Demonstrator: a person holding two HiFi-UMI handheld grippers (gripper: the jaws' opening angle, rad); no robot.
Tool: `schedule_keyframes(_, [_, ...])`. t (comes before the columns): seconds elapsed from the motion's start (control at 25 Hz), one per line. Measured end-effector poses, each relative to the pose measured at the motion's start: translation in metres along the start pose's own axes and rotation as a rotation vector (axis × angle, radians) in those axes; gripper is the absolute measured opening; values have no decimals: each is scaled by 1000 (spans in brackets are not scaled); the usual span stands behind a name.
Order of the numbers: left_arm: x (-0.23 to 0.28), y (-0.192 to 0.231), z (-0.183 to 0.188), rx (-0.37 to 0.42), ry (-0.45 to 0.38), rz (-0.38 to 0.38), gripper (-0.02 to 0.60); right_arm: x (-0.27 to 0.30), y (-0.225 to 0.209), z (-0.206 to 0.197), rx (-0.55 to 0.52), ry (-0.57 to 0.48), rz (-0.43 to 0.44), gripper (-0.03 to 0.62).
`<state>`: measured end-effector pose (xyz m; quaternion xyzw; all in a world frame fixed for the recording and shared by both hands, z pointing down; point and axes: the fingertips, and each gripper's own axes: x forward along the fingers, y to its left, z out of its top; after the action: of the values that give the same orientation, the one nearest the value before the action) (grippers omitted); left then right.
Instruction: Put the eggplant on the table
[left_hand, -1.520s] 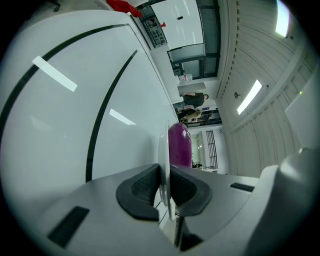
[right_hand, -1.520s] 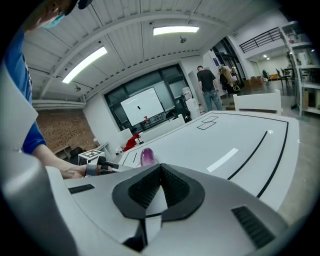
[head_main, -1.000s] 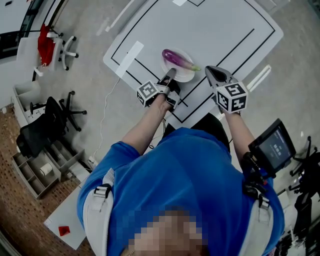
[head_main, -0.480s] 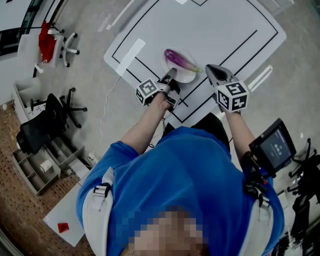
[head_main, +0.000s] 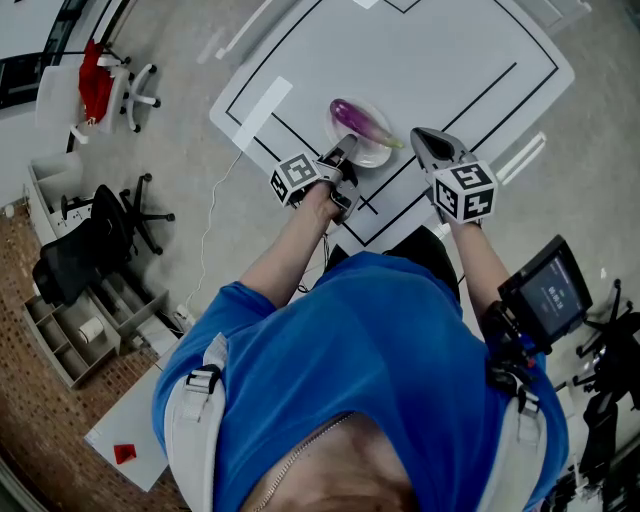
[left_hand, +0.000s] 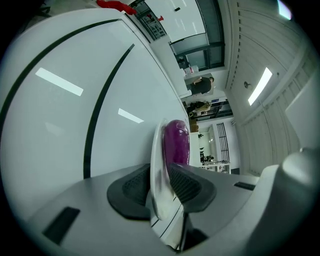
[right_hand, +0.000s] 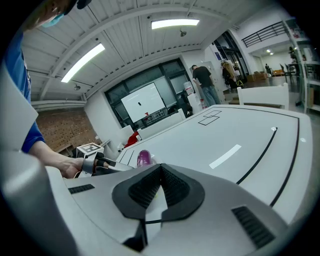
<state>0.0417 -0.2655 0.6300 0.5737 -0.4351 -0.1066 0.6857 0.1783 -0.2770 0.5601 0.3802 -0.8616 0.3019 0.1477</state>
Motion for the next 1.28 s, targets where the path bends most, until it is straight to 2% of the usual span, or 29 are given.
schedule_keyframes(0.52, [1,-8,-4,178,96,79,186,6,1,7,0,-1,9,2])
schedule_keyframes(0.92, [-11,-4,-8,177,140,95,186,4,6,9,-1,-5,7,2])
schedule_keyframes(1.0, [-12,-4,-9,207,158,108,187,5,6,9,-1,-8,9,2])
schedule_keyframes(1.08, [-12,-5,-11,236,176,116,227,5,6,9,-2,-10,12,2])
schedule_keyframes(1.28, [-16,-3,-15,310,205,145,244,5,9,9,-1,-15,18,2])
